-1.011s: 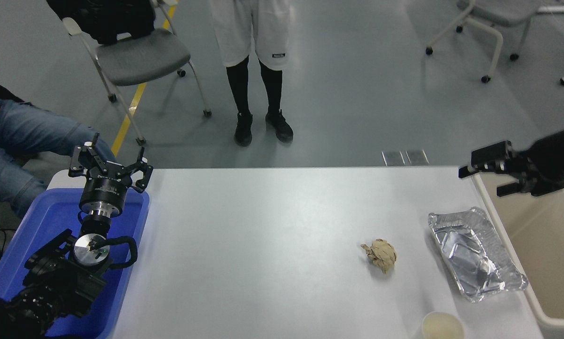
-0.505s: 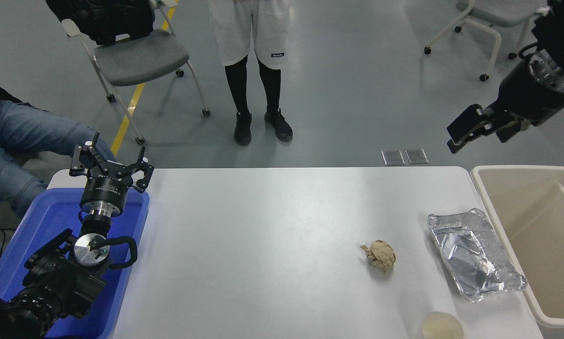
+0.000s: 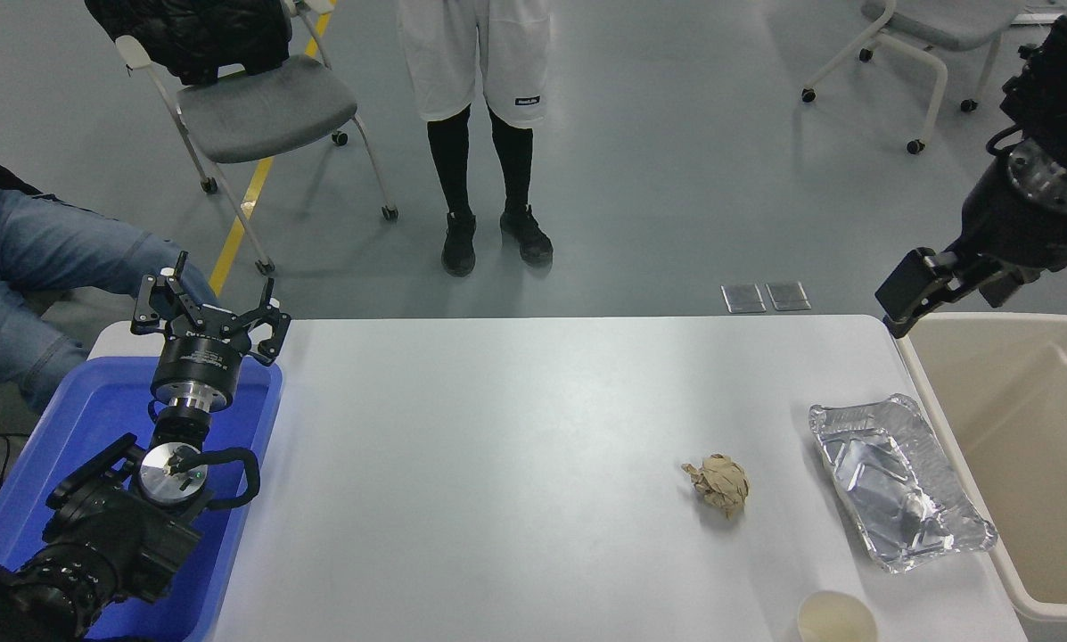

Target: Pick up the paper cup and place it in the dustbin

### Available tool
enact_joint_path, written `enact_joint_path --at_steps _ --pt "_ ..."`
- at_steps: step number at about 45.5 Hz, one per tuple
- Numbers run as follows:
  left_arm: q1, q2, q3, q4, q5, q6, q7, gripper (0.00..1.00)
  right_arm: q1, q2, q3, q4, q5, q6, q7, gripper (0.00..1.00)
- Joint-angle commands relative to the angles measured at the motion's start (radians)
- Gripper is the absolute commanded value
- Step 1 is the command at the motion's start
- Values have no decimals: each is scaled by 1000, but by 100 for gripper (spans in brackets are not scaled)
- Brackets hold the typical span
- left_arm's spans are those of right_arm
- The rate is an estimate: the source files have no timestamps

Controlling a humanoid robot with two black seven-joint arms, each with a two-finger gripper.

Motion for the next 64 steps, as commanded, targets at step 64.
enact_joint_path --at_steps 64 --pt "0 0 0 0 1 -5 0 99 -332 -43 113 -10 107 1 -9 100"
